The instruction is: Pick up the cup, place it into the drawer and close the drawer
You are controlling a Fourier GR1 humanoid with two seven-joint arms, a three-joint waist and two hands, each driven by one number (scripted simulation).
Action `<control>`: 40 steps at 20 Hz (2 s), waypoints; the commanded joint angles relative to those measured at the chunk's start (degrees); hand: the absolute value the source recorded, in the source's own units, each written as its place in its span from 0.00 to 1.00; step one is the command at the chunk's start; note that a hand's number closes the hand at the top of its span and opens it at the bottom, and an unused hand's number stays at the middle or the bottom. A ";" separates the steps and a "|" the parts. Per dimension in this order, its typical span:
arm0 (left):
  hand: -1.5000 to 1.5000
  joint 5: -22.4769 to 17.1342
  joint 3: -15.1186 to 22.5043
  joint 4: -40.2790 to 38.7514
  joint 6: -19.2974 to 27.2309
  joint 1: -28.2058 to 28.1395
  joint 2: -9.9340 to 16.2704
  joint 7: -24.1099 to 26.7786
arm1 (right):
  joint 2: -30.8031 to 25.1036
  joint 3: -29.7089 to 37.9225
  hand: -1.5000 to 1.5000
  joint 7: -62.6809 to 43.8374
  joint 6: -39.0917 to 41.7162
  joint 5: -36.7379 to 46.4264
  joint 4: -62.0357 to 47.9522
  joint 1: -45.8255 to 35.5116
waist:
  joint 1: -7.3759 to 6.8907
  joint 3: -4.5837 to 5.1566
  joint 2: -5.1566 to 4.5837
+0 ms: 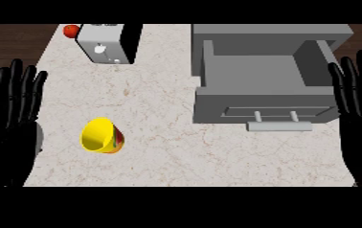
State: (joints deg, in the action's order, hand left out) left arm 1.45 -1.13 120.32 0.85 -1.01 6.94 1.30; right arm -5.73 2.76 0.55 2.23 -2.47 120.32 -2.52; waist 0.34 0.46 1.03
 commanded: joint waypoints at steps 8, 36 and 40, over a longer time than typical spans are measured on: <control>0.00 -10.14 2.75 -2.73 -3.24 -3.02 -5.73 -1.50 | 1.36 -3.77 0.00 -7.55 2.64 -4.26 0.45 1.77 | -0.27 -0.44 -1.07; 0.00 -10.96 -0.57 -11.55 -2.30 -3.10 -4.62 2.05 | 2.50 -2.68 0.00 -9.38 1.21 -2.70 -0.35 -2.56 | -0.28 -0.45 -1.01; 0.00 -10.04 0.39 -11.81 -3.02 -6.54 -4.85 3.22 | 2.84 -2.68 0.00 -8.48 0.73 -1.91 -4.21 -6.70 | -0.54 -0.45 -1.02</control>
State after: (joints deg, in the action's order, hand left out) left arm -7.76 0.76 111.11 -0.47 -5.27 1.41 2.01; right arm -3.15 -0.09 -7.24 3.94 -4.81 117.69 -5.69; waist -0.05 0.00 0.02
